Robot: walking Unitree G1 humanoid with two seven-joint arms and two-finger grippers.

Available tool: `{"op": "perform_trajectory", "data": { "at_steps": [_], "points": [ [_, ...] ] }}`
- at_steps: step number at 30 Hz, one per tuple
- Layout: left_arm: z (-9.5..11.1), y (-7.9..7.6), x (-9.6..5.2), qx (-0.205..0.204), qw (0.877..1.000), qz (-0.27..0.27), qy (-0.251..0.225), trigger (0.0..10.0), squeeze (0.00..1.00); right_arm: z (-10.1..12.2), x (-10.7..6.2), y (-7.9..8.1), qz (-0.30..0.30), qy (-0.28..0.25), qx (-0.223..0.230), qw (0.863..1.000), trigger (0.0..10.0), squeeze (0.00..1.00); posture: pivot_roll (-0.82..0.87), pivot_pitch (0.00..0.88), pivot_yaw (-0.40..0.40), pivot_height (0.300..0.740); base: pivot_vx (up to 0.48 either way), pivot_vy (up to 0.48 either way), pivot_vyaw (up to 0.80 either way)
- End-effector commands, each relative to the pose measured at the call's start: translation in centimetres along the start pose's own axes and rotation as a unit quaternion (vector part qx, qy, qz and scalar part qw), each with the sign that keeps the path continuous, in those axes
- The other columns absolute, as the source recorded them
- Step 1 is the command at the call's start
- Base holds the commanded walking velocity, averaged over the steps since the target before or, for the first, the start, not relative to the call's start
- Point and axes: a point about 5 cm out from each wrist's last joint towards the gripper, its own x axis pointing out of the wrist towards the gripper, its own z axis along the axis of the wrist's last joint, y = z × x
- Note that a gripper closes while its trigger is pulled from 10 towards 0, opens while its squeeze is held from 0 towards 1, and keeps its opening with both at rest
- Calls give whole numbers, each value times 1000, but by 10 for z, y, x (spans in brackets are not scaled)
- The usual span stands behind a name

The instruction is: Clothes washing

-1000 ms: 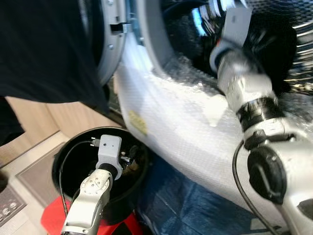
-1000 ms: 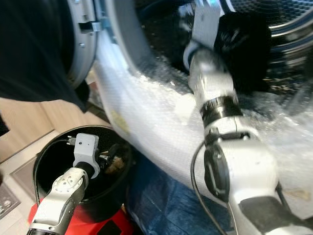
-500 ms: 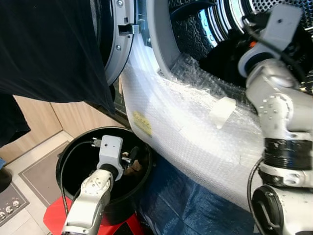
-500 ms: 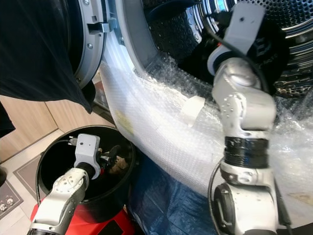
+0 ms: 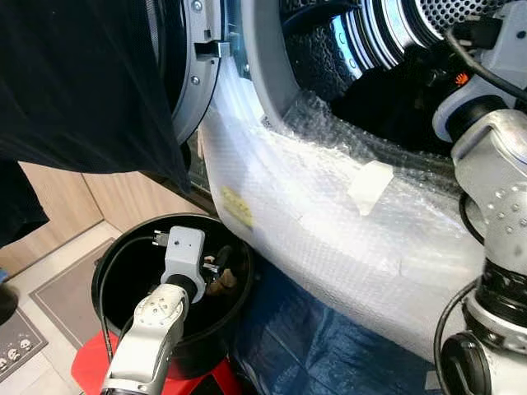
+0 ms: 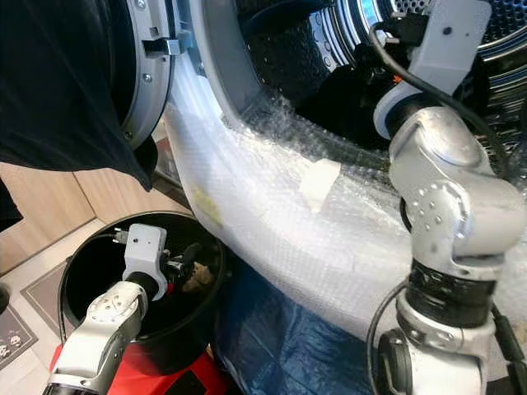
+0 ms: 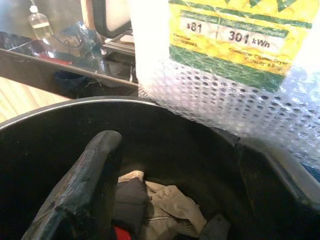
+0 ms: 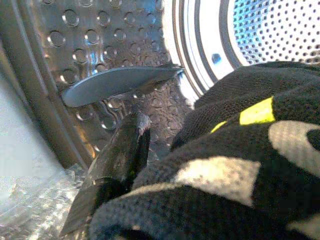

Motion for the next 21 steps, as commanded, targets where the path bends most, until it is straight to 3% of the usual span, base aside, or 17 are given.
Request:
{"op": "perform_trajectory", "data": {
  "at_steps": [1, 10, 13, 16, 17, 19, 21],
  "points": [
    [2, 2, 0, 1, 1000, -1, 1, 10000, 0, 5, -9, -6, 2, -14, -10, 1000, 10000, 0, 61, 61, -17, 740, 0, 0, 0],
    [2, 1, 0, 2, 1000, -3, 3, 10000, 0, 1, -38, -11, 88, -24, -13, 996, 10000, 0, 54, 59, -17, 740, 0, 0, 0],
    [2, 1, 0, 2, 1000, -3, 3, 10000, 0, -5, -44, -15, 85, -29, -31, 995, 10000, 0, 61, 51, -24, 740, 0, 0, 0],
    [1, 1, -1, 2, 1000, -3, 2, 10000, 0, -22, -48, -22, 72, 7, -19, 997, 10000, 0, 65, 42, -28, 740, 0, 0, 0],
    [1, 1, -1, 2, 1000, -3, 2, 10000, 0, -29, -52, -26, 65, 21, -8, 998, 10000, 1000, 70, 32, -30, 740, 0, 0, 0],
    [1, 1, -1, 2, 1000, -3, 2, 10000, 0, -29, -52, -26, 65, 21, -8, 998, 10000, 1000, 70, 32, -30, 740, 0, 0, 0],
    [1, 2, -2, 4, 1000, -4, 2, 10000, 0, -26, -60, -40, 43, 19, -16, 999, 10000, 1000, 69, 25, -26, 740, 0, 0, 0]
  ]
}}
